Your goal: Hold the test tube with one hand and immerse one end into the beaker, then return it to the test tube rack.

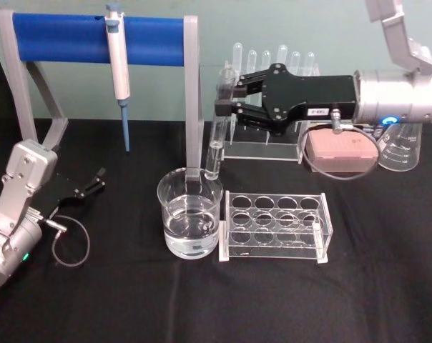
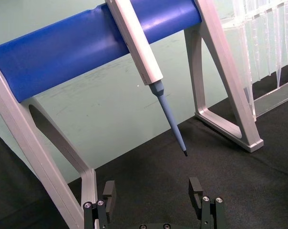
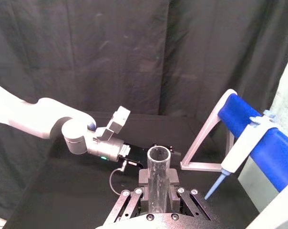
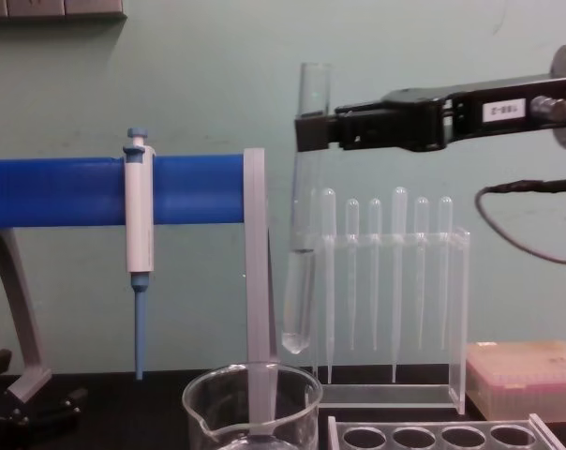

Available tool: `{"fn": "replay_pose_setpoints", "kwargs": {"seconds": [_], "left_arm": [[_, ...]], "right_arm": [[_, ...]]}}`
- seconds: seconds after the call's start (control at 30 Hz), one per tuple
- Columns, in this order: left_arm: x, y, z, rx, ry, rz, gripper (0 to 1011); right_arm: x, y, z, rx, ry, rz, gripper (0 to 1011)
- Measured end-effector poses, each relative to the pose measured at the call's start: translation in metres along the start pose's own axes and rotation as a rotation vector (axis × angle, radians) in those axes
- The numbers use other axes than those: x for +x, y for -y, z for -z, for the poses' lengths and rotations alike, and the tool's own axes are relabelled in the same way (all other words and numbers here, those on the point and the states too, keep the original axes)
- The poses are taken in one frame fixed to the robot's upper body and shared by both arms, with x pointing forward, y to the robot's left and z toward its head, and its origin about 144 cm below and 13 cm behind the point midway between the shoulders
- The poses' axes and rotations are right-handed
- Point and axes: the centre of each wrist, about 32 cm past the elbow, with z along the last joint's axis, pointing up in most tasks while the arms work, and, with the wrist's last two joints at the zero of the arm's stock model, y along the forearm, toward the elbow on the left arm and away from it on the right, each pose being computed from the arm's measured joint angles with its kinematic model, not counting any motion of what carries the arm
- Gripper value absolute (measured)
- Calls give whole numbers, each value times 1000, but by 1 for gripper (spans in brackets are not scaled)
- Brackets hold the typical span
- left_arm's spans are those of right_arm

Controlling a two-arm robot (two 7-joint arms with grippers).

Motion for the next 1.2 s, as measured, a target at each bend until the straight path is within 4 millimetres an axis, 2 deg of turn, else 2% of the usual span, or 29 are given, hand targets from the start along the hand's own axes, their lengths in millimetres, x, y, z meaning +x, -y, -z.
{"fn": "replay_pose_setpoints", "kwargs": {"seconds": [0.27,0.8,1.2], "left_arm": [[0,0,0,0,0,0,1000],[0,0,0,0,0,0,1000],[0,0,0,0,0,0,1000]], "right_arm": [[0,-16,10,4,5,-15,242],[-12,-39,60,16,-14,6,242],[-21,-48,80,-22,-12,30,242]]}}
